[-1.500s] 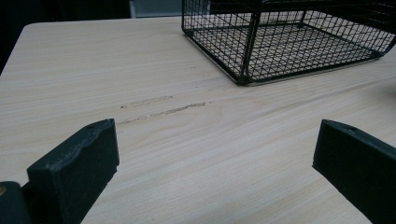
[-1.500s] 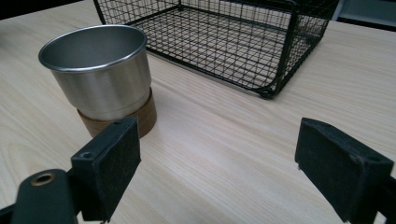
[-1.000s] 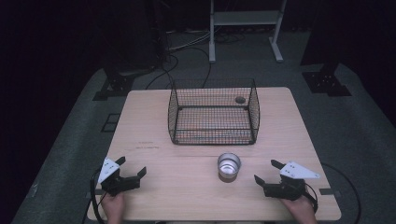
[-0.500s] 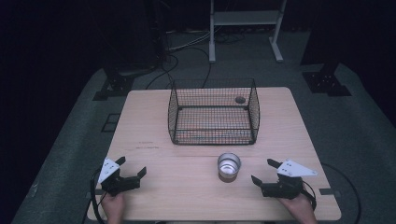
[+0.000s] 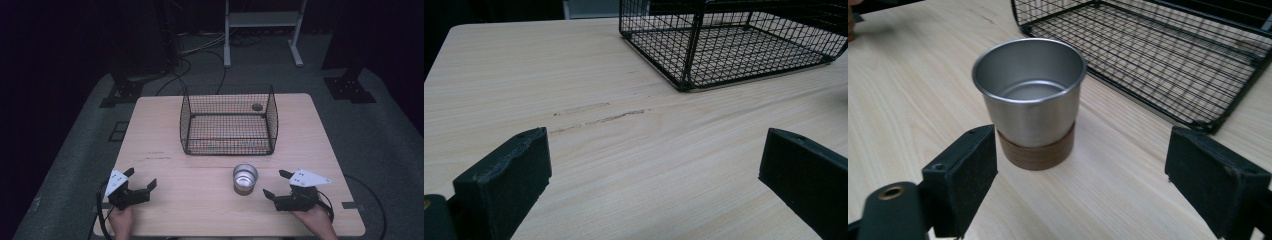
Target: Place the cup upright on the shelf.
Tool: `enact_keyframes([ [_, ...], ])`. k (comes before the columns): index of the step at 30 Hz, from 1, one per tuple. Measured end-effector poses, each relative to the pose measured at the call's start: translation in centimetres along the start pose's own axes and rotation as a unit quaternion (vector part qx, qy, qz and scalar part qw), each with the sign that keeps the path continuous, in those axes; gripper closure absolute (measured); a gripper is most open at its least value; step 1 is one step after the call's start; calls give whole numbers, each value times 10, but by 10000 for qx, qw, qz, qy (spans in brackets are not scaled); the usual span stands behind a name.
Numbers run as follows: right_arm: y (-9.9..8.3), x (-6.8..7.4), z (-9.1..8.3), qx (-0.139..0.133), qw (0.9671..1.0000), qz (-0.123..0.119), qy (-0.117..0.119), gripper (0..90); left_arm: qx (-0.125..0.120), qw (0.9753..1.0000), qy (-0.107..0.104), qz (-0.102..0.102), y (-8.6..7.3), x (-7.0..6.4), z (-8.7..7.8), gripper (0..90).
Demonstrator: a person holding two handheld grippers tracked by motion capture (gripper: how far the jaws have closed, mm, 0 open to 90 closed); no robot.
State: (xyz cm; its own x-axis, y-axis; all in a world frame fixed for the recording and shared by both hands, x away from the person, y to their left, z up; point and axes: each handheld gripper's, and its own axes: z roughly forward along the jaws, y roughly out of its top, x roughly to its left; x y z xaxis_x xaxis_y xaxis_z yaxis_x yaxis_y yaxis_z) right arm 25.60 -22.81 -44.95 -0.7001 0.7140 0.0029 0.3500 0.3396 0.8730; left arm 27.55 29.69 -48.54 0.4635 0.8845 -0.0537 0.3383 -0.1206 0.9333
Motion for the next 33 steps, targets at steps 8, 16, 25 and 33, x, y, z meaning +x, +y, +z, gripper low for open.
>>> enact_keyframes([
  [8,8,3,4,-3,10000,-18,42,113,-6,10000,-2,2,0,0,0,0],
  [16,12,9,12,136,9998,-112,119,93,-7,10000,-2,4,0,0,0,0],
  [25,13,13,22,282,9995,-94,141,32,-9,10000,-4,5,0,0,0,0],
  [33,15,16,39,393,9990,-24,223,21,-11,10000,-2,10,0,0,0,0],
])
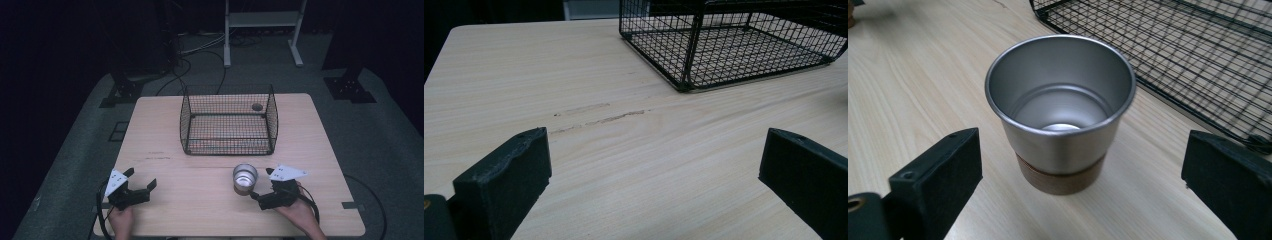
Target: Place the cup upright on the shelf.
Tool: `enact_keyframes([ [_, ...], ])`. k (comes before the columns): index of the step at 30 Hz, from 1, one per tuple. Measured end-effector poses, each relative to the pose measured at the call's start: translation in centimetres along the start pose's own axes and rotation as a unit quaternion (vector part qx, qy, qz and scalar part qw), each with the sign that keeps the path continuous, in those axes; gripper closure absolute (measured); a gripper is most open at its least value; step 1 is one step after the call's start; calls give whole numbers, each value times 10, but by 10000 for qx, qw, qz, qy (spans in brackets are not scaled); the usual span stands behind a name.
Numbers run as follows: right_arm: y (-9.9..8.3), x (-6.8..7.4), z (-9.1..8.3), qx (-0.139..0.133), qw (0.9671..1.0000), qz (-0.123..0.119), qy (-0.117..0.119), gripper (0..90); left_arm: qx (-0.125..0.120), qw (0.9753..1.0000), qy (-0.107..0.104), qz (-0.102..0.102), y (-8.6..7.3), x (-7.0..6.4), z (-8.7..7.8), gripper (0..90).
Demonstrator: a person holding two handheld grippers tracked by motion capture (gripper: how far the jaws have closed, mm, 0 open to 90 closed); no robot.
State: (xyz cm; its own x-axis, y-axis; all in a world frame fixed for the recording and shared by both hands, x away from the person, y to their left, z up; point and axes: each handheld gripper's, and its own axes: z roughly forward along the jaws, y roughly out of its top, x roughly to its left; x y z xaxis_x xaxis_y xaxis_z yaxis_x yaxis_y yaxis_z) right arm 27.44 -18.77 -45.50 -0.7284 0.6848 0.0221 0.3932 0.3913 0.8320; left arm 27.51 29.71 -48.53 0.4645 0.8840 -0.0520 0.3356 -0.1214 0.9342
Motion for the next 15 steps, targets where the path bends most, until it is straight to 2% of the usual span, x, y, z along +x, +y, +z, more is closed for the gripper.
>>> enact_keyframes([
  [15,4,4,25,119,9999,-57,92,15,-4,10000,-4,-3,0,0,0,0],
])
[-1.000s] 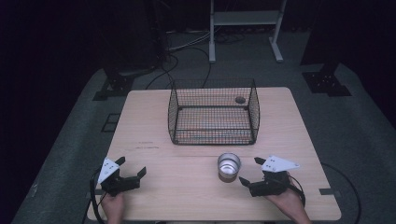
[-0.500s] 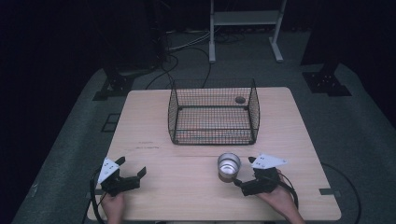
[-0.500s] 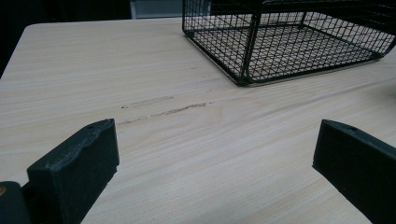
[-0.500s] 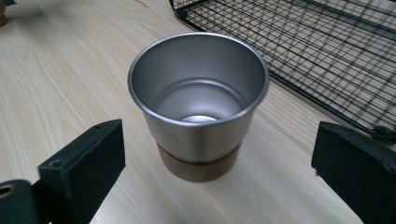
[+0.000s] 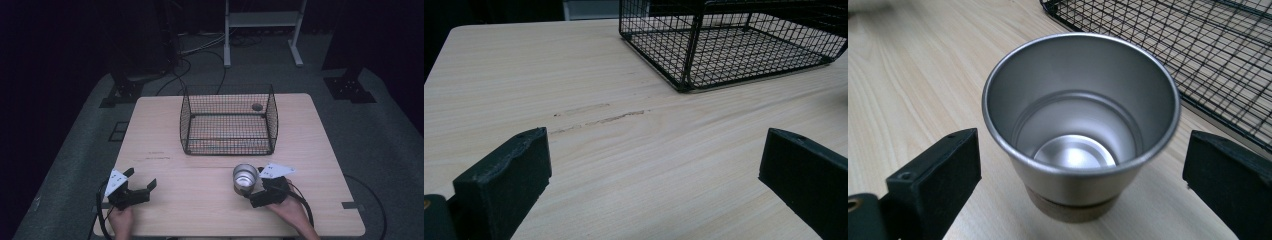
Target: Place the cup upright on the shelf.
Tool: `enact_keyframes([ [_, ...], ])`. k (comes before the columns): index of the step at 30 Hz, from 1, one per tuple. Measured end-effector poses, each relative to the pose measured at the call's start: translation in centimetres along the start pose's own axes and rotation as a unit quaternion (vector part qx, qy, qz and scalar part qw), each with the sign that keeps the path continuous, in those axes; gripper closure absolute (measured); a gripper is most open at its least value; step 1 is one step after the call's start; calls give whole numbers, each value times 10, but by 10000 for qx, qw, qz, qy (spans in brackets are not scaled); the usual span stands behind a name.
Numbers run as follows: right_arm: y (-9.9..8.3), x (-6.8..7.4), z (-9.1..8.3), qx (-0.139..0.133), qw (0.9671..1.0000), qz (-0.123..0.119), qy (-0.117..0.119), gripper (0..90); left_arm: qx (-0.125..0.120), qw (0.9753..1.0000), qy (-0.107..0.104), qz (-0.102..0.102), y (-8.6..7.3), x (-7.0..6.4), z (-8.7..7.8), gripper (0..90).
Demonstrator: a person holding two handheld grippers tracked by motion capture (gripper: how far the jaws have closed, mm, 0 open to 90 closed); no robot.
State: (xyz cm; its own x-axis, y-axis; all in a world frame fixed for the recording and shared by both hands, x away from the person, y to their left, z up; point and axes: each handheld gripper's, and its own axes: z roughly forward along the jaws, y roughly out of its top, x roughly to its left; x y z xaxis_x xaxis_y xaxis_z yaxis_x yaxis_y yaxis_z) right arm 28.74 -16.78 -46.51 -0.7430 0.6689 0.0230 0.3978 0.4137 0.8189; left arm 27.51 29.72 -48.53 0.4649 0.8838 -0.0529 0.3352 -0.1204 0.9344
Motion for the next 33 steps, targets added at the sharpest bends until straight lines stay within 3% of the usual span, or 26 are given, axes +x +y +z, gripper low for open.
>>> enact_keyframes([
  [15,9,2,18,29,10000,-40,85,19,-9,10000,-4,-4,0,0,0,0],
  [19,9,2,20,48,10000,-20,33,64,-7,10000,-3,-4,0,0,0,0],
  [22,9,1,19,18,10000,-15,14,137,-9,10000,-2,-8,0,0,0,0],
  [27,10,2,16,-68,10000,-38,-11,163,-10,10000,-4,-7,0,0,0,0],
  [33,12,-1,9,-199,9997,111,22,177,-3,10000,-3,-13,0,0,0,0],
])
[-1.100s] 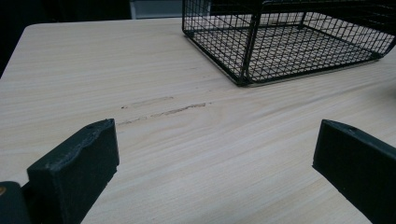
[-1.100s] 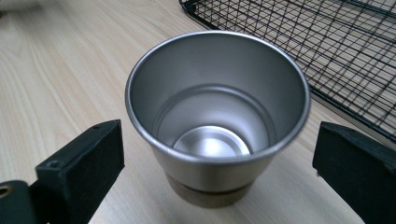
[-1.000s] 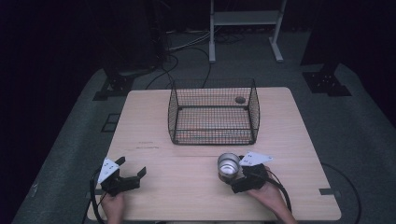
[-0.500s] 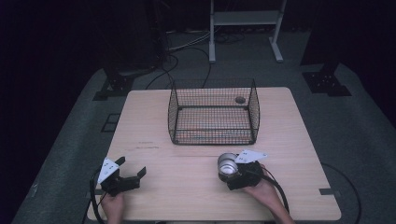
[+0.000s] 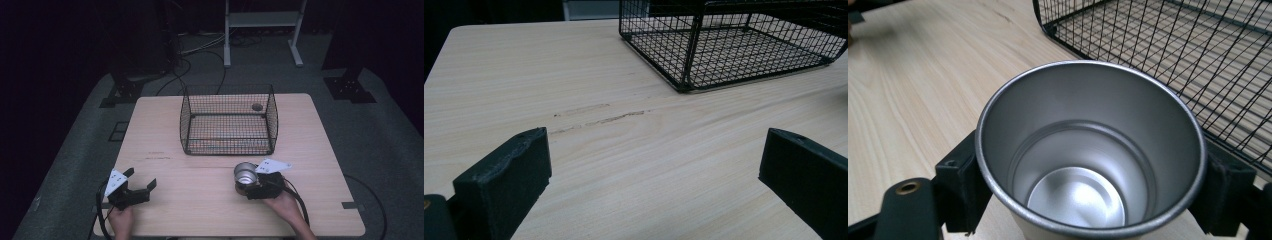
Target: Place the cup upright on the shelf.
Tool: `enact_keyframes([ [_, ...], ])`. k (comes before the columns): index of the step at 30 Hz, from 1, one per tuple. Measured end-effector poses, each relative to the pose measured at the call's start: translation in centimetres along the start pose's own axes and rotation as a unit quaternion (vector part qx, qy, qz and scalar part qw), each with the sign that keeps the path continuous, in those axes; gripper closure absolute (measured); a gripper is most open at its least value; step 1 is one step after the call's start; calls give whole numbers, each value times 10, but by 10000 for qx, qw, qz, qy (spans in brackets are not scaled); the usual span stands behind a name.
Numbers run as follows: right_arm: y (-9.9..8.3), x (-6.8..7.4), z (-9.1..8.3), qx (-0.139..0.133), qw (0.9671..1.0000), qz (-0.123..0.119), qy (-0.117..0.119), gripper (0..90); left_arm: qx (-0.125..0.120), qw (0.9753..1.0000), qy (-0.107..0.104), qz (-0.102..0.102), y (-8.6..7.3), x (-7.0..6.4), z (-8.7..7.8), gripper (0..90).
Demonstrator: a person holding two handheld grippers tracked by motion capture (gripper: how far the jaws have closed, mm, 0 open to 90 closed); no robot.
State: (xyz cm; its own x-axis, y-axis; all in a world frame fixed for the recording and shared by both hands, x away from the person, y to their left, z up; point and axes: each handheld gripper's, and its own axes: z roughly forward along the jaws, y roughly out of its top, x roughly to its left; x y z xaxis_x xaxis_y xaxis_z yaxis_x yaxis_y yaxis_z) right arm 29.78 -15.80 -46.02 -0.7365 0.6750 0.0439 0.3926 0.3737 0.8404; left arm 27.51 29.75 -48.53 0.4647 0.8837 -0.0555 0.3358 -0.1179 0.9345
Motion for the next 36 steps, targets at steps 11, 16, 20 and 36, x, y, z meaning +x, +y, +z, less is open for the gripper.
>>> enact_keyframes([
  [11,18,-6,-21,-66,9996,145,222,178,-2,10000,4,9,0,0,0,0],
  [16,31,-9,-31,-80,9996,124,245,178,-2,10000,3,6,0,0,0,0],
  [20,42,-10,-38,-134,9996,78,247,178,-6,10000,5,4,0,0,0,0],
  [36,89,-12,-47,-253,9993,-92,247,178,-24,10000,-2,-19,0,0,0,0],
])
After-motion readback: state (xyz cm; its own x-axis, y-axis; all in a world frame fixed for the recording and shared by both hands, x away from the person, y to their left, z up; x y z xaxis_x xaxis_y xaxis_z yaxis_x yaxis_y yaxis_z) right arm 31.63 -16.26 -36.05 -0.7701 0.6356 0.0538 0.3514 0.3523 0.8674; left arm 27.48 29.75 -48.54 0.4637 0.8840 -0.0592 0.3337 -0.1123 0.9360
